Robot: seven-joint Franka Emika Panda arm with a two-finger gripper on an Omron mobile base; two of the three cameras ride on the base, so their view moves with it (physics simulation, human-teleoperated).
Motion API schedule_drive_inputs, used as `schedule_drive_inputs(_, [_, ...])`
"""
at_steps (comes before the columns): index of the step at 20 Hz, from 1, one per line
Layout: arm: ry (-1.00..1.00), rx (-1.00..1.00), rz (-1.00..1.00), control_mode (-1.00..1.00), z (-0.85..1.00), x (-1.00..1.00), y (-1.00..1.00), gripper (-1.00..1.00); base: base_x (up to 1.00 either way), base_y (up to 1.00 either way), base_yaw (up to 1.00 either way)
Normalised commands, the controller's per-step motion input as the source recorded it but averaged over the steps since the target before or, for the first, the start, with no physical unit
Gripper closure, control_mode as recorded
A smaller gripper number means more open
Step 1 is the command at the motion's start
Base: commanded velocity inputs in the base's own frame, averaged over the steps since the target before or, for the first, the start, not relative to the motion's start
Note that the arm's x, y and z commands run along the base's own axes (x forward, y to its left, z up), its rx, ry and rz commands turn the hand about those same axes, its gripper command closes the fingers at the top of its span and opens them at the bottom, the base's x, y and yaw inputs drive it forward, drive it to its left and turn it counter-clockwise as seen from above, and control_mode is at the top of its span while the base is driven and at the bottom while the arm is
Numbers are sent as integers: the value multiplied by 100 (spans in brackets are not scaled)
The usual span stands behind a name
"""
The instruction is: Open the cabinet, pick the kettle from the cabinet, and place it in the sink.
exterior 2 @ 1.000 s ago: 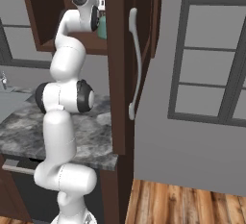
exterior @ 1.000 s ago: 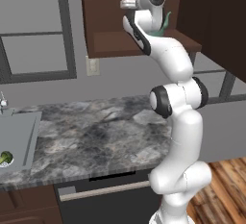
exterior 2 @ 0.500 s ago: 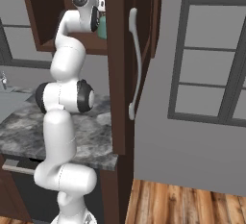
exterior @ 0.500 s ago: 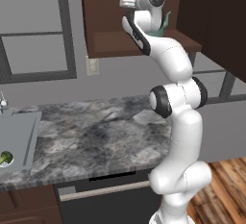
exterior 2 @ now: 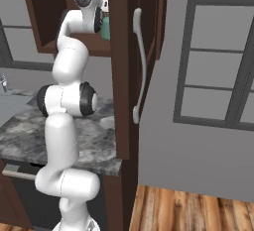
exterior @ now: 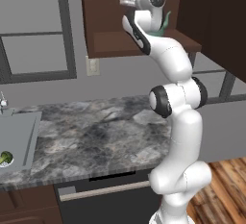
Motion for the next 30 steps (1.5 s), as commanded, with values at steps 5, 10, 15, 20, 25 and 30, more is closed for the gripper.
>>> schedule_drive_inputs(5, [-4,7,0,-100,-14,2,4,-100,0,0,0])
schedule_drive_inputs(10, [-2,7,0,-100,-16,5,5,100,0,0,0])
schedule_drive_inputs(15, [0,7,0,-100,-16,3,2,100,0,0,0])
schedule_drive_inputs(20, [-3,7,0,-100,-15,0,3,100,0,0,0])
schedule_drive_inputs(25, [-3,4,0,-100,-17,-1,3,100,0,0,0])
schedule_drive_inputs(30, [-4,0,0,-100,-21,-19,4,100,0,0,0])
